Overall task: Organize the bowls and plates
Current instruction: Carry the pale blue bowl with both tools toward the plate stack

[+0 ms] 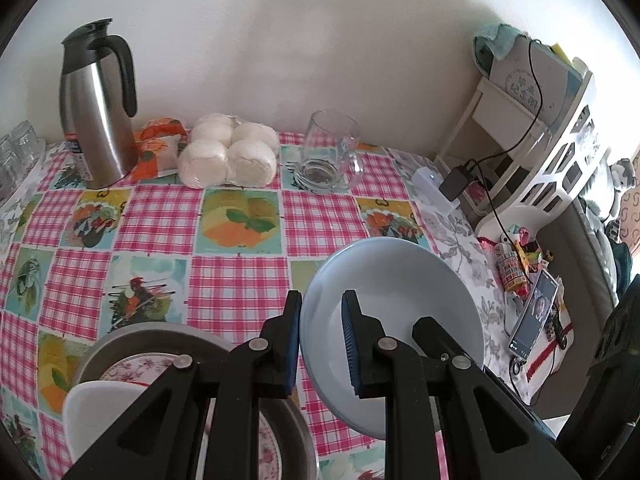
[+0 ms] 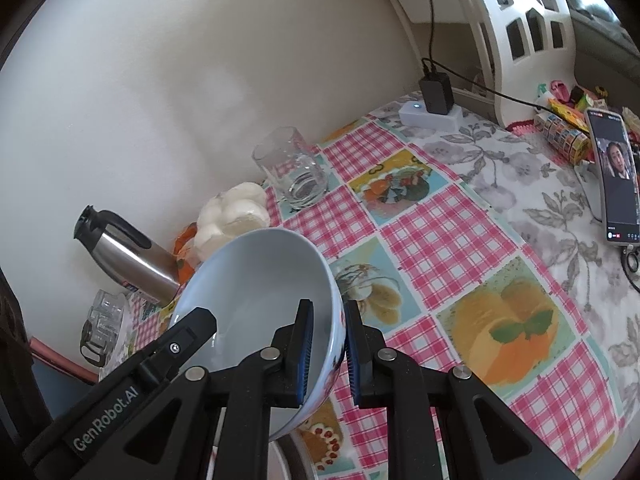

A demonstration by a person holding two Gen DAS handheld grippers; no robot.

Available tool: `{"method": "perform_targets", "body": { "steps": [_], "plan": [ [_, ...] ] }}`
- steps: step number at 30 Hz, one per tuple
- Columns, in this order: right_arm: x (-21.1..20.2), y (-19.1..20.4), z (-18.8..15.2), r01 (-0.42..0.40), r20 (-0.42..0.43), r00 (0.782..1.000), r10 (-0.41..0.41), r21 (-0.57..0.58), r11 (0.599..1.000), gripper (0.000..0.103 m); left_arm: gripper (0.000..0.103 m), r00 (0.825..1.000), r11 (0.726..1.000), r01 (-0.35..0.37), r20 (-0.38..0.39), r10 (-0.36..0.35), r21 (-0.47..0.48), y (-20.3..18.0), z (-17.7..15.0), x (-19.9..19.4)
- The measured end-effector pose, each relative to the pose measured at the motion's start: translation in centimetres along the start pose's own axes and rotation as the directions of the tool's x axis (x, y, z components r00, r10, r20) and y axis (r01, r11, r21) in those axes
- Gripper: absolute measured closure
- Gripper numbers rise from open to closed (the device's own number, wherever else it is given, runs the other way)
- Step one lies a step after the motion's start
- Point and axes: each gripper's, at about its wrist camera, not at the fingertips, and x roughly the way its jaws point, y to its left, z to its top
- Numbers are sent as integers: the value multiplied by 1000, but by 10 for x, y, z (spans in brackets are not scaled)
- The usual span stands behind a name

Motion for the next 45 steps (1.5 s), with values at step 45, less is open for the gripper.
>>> {"method": "perform_targets", "body": {
  "steps": [45],
  "plan": [
    [-30,117,-90,-32,-40,999,24,-207,978,86,82,1000,980,-23,14,26,-195,121,-36,-89]
  ]
}}
